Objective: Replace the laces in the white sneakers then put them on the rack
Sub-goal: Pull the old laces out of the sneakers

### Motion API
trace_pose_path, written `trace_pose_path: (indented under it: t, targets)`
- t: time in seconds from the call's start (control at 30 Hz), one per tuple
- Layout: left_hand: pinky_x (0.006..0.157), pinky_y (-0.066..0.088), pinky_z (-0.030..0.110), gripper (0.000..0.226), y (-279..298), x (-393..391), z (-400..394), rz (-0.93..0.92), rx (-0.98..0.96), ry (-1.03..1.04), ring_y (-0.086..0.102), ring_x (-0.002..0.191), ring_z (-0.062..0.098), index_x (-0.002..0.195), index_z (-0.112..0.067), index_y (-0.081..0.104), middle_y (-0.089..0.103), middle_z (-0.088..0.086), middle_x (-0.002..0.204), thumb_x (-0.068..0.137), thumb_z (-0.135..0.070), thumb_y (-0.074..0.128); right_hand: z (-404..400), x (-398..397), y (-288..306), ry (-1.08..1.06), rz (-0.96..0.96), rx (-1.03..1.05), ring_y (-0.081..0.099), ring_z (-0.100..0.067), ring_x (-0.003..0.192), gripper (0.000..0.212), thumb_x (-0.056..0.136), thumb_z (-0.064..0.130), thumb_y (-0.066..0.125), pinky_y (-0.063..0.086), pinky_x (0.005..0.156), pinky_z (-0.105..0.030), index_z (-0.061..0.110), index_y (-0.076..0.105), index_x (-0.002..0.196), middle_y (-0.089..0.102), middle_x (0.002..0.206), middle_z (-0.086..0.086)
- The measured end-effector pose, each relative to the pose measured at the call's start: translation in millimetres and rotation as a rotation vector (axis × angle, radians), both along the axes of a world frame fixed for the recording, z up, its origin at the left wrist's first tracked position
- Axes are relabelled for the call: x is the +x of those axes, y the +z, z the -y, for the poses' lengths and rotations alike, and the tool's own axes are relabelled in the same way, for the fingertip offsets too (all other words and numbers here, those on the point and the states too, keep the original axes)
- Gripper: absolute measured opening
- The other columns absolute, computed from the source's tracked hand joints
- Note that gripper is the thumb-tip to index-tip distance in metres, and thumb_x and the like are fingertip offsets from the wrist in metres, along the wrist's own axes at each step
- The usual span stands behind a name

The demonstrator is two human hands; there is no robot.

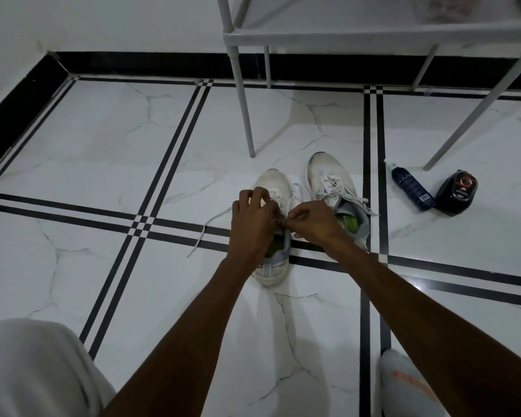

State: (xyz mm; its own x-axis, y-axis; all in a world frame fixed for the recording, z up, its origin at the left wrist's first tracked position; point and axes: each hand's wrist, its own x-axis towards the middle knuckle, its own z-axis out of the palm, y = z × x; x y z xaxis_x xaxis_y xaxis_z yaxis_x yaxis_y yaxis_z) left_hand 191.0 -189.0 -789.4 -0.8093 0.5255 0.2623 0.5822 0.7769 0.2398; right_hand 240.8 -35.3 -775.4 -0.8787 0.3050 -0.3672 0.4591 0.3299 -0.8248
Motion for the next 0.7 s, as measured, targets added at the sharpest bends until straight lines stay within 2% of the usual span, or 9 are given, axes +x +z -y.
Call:
trace_pose_path:
  t: [0.1,0.2,0.33,0.37,0.47,0.5,0.53,0.6,0.7]
  targets:
    - [0.080,0.046,0.044,0.019,-5,0,1,-0.028,-0.051,-0.071,0.053,0.108,0.033,0.095,-0.016,0.072,0.061,0.006,0.118,0.084,-0.027,0.061,-2,2,4,-0.079,0.031,-0.094,0.073,-0.026,0.081,0.044,0.043,0.044,0.086,0.060,0.082,-0.050,0.020,0.068,0.075,0.075,0.079,-0.006]
    - [0.078,0.045,0.044,0.018,-7,-4,1,-0.046,-0.070,-0.088,0.056,0.102,0.032,0.096,-0.015,0.070,0.063,0.006,0.114,0.081,-0.025,0.074,-3,3,7,-0.088,0.045,-0.154,0.073,-0.027,0.082,0.067,0.030,0.051,0.078,0.060,0.081,-0.049,0.014,0.067,0.084,0.075,0.082,-0.008]
    - [0.078,0.045,0.042,0.018,-6,2,2,-0.160,-0.097,-0.150,0.056,0.101,0.029,0.097,-0.016,0.070,0.063,0.006,0.113,0.082,-0.024,0.076,-2,3,9,-0.102,0.050,-0.127,0.073,-0.029,0.079,0.052,0.043,0.038,0.087,0.061,0.078,-0.050,0.012,0.063,0.081,0.074,0.080,-0.012]
    - [0.078,0.044,0.041,0.017,-11,1,3,-0.105,-0.011,-0.045,0.054,0.101,0.028,0.100,-0.014,0.067,0.061,0.007,0.112,0.087,-0.024,0.071,-1,3,8,-0.117,0.044,-0.113,0.073,-0.029,0.076,0.042,0.052,0.029,0.089,0.062,0.075,-0.050,0.010,0.063,0.080,0.074,0.078,-0.013]
    - [0.083,0.044,0.043,0.031,-11,-10,13,0.316,0.511,0.640,0.056,0.103,0.032,0.101,0.001,0.061,0.060,0.018,0.107,0.095,-0.027,0.050,0,6,6,-0.150,0.023,-0.041,0.072,-0.023,0.064,0.027,0.068,0.016,0.086,0.062,0.063,-0.034,0.003,0.067,0.082,0.074,0.076,-0.017]
    - [0.087,0.045,0.045,0.034,-12,-15,20,0.396,0.594,0.742,0.057,0.106,0.035,0.104,0.006,0.059,0.060,0.022,0.109,0.094,-0.025,0.049,1,6,5,-0.139,0.017,-0.012,0.071,-0.021,0.061,0.023,0.070,0.015,0.085,0.062,0.062,-0.032,0.003,0.069,0.081,0.074,0.075,-0.015]
    - [0.090,0.045,0.044,0.031,-13,-13,24,0.388,0.600,0.725,0.056,0.109,0.035,0.109,0.007,0.056,0.058,0.022,0.112,0.094,-0.019,0.051,2,6,3,-0.117,0.012,0.010,0.072,-0.020,0.060,0.020,0.071,0.015,0.084,0.063,0.065,-0.034,0.005,0.070,0.078,0.074,0.073,-0.013]
    - [0.090,0.044,0.034,0.027,-2,0,23,0.232,0.579,0.465,0.050,0.110,0.025,0.117,-0.003,0.053,0.054,0.012,0.117,0.092,-0.011,0.057,2,4,4,-0.079,0.005,0.042,0.073,-0.022,0.064,0.016,0.070,0.018,0.085,0.063,0.072,-0.042,0.010,0.071,0.072,0.073,0.070,-0.008]
    - [0.091,0.040,0.033,0.029,9,14,10,0.115,0.245,0.023,0.045,0.116,0.024,0.114,-0.014,0.060,0.056,0.004,0.123,0.086,-0.020,0.064,-1,-1,4,-0.043,0.015,0.071,0.073,-0.021,0.071,0.015,0.069,0.023,0.086,0.061,0.079,-0.043,0.015,0.073,0.069,0.074,0.071,-0.004]
